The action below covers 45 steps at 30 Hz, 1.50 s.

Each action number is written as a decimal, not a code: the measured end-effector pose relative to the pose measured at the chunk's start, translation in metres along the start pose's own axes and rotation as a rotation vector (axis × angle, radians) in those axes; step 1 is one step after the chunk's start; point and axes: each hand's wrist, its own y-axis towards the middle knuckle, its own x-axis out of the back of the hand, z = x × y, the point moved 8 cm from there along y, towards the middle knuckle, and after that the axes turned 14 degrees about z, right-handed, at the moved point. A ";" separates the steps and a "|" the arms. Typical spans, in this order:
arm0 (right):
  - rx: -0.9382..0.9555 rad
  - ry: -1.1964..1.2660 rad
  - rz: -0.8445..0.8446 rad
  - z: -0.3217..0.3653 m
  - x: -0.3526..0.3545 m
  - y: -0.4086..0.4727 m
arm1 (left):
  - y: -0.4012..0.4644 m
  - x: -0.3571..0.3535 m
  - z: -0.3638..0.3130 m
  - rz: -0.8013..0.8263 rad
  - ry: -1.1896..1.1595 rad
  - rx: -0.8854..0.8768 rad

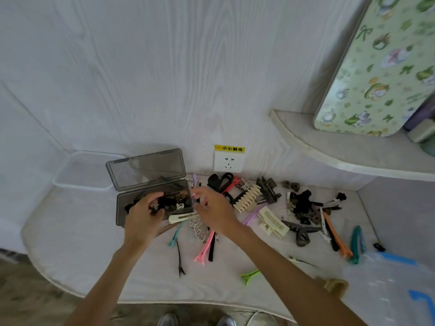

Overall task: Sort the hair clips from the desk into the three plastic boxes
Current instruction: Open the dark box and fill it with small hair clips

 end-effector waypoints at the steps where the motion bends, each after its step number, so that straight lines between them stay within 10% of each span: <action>1: 0.003 -0.019 -0.078 -0.008 0.016 -0.010 | 0.000 -0.002 -0.009 -0.016 0.020 -0.027; 5: -0.179 -0.301 -0.396 -0.066 0.080 -0.055 | 0.007 -0.038 -0.069 0.046 0.078 -0.200; 14: -0.363 -0.365 0.111 -0.128 0.064 -0.099 | 0.028 -0.176 -0.149 0.509 0.434 -0.412; 19: -0.283 -0.250 -0.246 -0.119 0.111 -0.097 | 0.022 -0.189 -0.148 0.558 0.501 -0.449; 28: -0.294 -0.384 -0.011 -0.145 0.103 -0.001 | 0.070 -0.158 -0.162 0.332 0.395 -0.370; 35: -0.285 -0.468 -0.055 -0.145 0.100 0.000 | 0.093 -0.199 -0.156 0.495 0.769 -0.372; 45: -0.335 -0.309 -0.044 -0.151 0.100 -0.019 | 0.097 -0.197 -0.129 0.867 0.519 -0.115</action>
